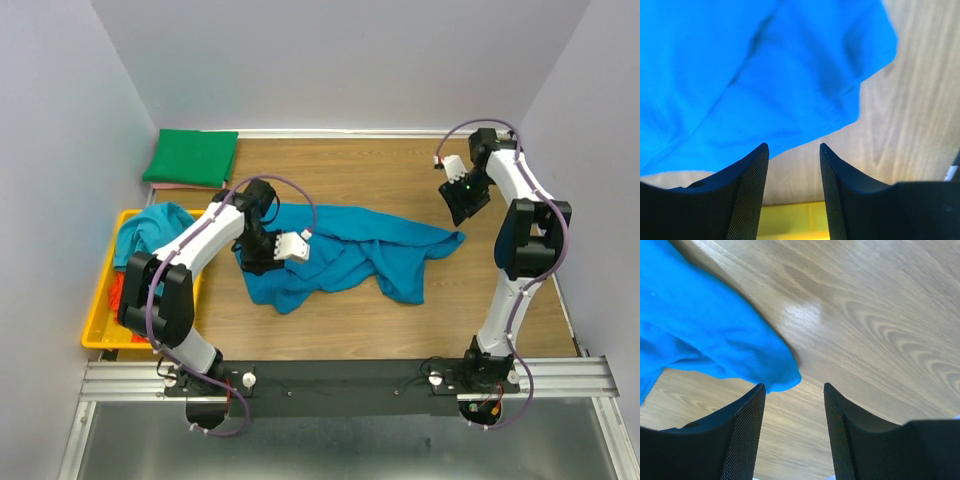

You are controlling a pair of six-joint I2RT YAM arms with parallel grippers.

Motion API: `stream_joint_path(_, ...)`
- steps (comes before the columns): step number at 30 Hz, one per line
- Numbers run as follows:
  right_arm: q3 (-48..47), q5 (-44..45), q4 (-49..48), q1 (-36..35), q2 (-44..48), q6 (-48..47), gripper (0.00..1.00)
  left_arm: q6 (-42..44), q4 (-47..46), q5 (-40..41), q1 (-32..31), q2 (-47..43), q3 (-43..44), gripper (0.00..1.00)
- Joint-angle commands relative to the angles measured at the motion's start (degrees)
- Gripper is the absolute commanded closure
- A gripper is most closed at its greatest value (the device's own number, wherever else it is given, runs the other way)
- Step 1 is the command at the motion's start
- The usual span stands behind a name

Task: Fold and stack the t-shirts
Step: Flatten the tshirt out

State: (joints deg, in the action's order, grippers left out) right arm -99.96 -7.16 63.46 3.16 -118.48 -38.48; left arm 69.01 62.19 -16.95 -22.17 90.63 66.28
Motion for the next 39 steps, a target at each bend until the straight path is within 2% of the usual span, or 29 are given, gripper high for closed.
stream_joint_path(1, 0.28, -3.91, 4.39, 0.62, 1.58, 2.08, 0.42, -1.25, -0.14, -2.74, 2.13, -0.19, 4.64, 0.46)
stream_joint_path(8, 6.26, -4.54, 2.81, 0.53, 4.3, 4.99, 0.43, -3.01, -2.69, -3.09, 2.75, 0.69, 5.09, 0.46)
stream_joint_path(13, 13.29, -2.51, 0.18, 0.53, 10.88, 3.15, 0.44, -3.88, -2.95, -3.61, 3.28, 1.13, 5.79, 0.46)
stream_joint_path(22, 29.2, 2.23, -20.89, 0.45, 21.53, 5.43, 0.43, -6.26, -6.03, -3.97, 3.54, 1.3, 5.61, 0.46)
stream_joint_path(33, 32.81, 2.94, -27.6, 0.18, 19.6, 5.52, 0.46, -8.02, -6.73, -4.05, 4.16, 2.01, 7.2, 0.46)
stream_joint_path(39, 32.99, 3.73, -29.45, 0.18, 18.11, 5.17, 0.52, -9.16, -7.53, -4.32, 4.68, 2.18, 7.28, 0.46)
